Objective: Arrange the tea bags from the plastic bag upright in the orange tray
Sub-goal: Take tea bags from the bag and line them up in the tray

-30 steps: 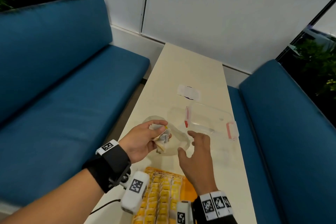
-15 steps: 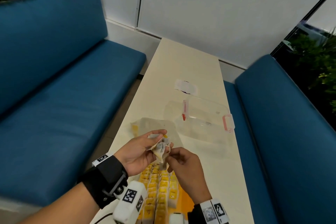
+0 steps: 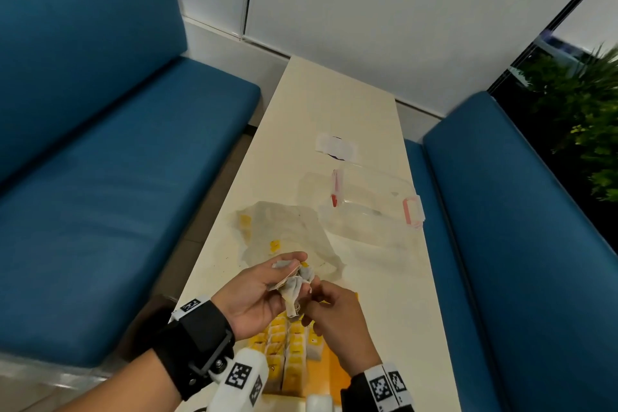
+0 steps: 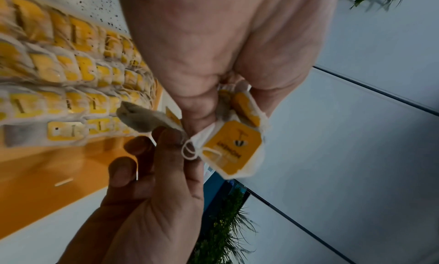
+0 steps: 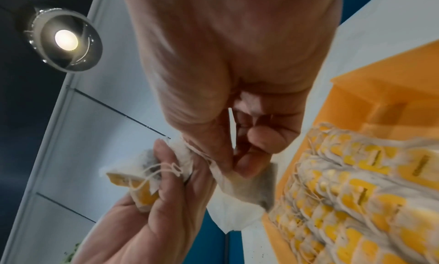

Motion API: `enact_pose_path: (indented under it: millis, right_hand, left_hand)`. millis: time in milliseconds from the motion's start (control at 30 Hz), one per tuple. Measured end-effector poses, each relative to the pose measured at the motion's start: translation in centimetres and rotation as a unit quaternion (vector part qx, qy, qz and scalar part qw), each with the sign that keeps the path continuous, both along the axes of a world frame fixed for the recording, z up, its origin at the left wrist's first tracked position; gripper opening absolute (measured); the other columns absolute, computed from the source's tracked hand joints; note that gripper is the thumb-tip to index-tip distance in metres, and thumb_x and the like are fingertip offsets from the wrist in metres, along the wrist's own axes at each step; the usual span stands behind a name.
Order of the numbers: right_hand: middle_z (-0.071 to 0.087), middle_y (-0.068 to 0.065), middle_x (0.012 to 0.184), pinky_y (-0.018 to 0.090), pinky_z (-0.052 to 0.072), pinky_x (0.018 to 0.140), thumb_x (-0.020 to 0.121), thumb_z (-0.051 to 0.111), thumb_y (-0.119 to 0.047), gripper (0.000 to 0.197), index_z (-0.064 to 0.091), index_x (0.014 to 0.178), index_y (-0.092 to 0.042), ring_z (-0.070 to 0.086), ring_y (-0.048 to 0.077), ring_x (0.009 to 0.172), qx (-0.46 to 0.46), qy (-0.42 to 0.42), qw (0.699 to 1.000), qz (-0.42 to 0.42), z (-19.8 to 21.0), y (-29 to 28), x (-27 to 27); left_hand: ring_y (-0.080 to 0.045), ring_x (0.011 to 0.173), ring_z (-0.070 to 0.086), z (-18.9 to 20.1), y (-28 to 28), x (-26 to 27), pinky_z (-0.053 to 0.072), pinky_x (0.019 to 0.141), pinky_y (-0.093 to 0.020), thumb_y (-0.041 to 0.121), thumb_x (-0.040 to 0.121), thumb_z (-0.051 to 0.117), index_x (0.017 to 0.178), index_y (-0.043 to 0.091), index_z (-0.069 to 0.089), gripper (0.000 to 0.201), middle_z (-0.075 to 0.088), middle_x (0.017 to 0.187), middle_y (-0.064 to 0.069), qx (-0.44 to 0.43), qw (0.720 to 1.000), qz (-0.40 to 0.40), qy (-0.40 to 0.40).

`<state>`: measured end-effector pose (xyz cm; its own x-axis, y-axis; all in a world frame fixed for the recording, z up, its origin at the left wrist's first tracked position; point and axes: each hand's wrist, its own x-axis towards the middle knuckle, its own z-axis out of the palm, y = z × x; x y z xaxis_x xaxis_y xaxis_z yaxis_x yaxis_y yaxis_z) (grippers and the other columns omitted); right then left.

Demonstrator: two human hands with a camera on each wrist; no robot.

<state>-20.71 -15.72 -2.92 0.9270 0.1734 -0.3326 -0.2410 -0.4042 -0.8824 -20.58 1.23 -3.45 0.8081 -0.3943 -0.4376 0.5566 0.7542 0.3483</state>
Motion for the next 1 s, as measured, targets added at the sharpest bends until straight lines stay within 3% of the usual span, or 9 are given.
enact_pose_path:
  millis: [100,233,333,500,600,700,833,933,1000]
  right_hand:
    - [0.066,-0.002,0.064,0.016,0.042,0.052,0.086,0.067,-0.004,0.008,0.074,0.086,-0.008,0.059,0.008,0.053,-0.04,-0.002,0.999,-0.005,-0.7,-0.2,-0.3]
    - [0.067,-0.005,0.086,0.013,0.045,0.065,0.082,0.073,-0.013,0.015,0.073,0.074,-0.026,0.06,-0.001,0.071,-0.126,-0.051,0.991,0.005,-1.2,-0.7,-0.8]
    - [0.065,-0.006,0.087,0.01,0.044,0.067,0.083,0.074,-0.015,0.017,0.069,0.073,-0.028,0.058,-0.005,0.075,-0.164,-0.076,0.983,0.031,-0.4,-1.3,-0.9]
    - [0.057,-0.004,0.067,0.017,0.043,0.057,0.084,0.064,-0.007,0.023,0.062,0.089,-0.03,0.052,0.004,0.058,-0.198,-0.117,0.972,0.055,1.6,-1.9,0.0]
    - [0.058,0.002,0.069,0.021,0.04,0.055,0.084,0.06,-0.004,0.026,0.057,0.087,-0.03,0.049,0.006,0.056,-0.206,-0.164,0.963,0.058,3.6,-2.3,0.6]
    - [0.063,-0.006,0.075,0.02,0.047,0.061,0.083,0.06,-0.001,0.025,0.065,0.081,-0.025,0.059,0.007,0.069,-0.199,-0.218,0.955,0.038,4.8,-3.0,1.2]
    - [0.065,-0.01,0.077,0.011,0.045,0.061,0.078,0.059,0.0,0.03,0.069,0.085,-0.028,0.061,0.004,0.069,-0.276,-0.091,0.954,0.079,2.5,-3.7,1.1]
    - [0.061,-0.012,0.082,0.009,0.043,0.063,0.079,0.056,-0.001,0.033,0.066,0.083,-0.032,0.059,0.002,0.074,-0.321,-0.078,0.936,0.121,1.1,-4.1,0.7]
    - [0.055,-0.012,0.087,0.01,0.042,0.065,0.083,0.062,-0.011,0.026,0.062,0.079,-0.037,0.057,0.003,0.076,-0.343,-0.106,0.922,0.144,1.0,-4.1,0.6]
  left_hand:
    - [-0.029,0.075,0.068,-0.5,0.2,-0.2,0.06,0.052,-0.028,0.007,0.089,0.059,0.122,0.004,0.062,0.034,0.064,0.111,-0.035,-0.011,1.0,0.0,0.01]
    - [-0.039,0.11,0.062,-2.4,0.7,-0.6,0.062,0.082,-0.037,0.006,0.091,0.059,0.131,0.0,0.057,0.041,0.059,0.127,-0.039,-0.008,0.999,0.023,0.043]
    - [-0.037,0.099,0.068,-3.8,0.7,-1.0,0.063,0.078,-0.038,0.007,0.089,0.061,0.131,-0.002,0.058,0.044,0.062,0.122,-0.029,0.02,0.997,0.028,0.069]
    - [-0.049,0.112,0.064,-4.4,0.7,-1.8,0.064,0.069,-0.046,0.011,0.089,0.063,0.12,-0.005,0.062,0.035,0.059,0.127,-0.03,-0.015,0.992,0.002,0.126]
    - [-0.044,0.101,0.069,-4.4,0.8,-2.0,0.064,0.068,-0.048,0.018,0.088,0.064,0.114,0.001,0.065,0.03,0.063,0.117,-0.029,-0.017,0.99,-0.016,0.139]
    - [-0.039,0.085,0.071,-4.2,0.6,-2.2,0.062,0.054,-0.041,0.019,0.082,0.069,0.106,0.005,0.07,0.028,0.066,0.106,-0.023,0.0,0.988,-0.028,0.151]
    - [-0.025,0.065,0.067,-3.6,0.6,-2.7,0.05,0.042,-0.023,0.023,0.08,0.074,0.087,0.009,0.069,0.016,0.067,0.083,-0.013,0.06,0.987,-0.056,0.138]
    - [-0.018,0.054,0.055,-3.9,0.6,-2.6,0.034,0.036,-0.017,0.027,0.086,0.074,0.085,0.01,0.065,0.019,0.064,0.078,-0.01,0.168,0.98,-0.071,0.08]
    - [-0.016,0.053,0.05,-4.0,0.4,-2.4,0.027,0.04,-0.018,0.029,0.084,0.078,0.083,0.013,0.065,0.021,0.062,0.079,-0.01,0.284,0.955,-0.087,-0.004]
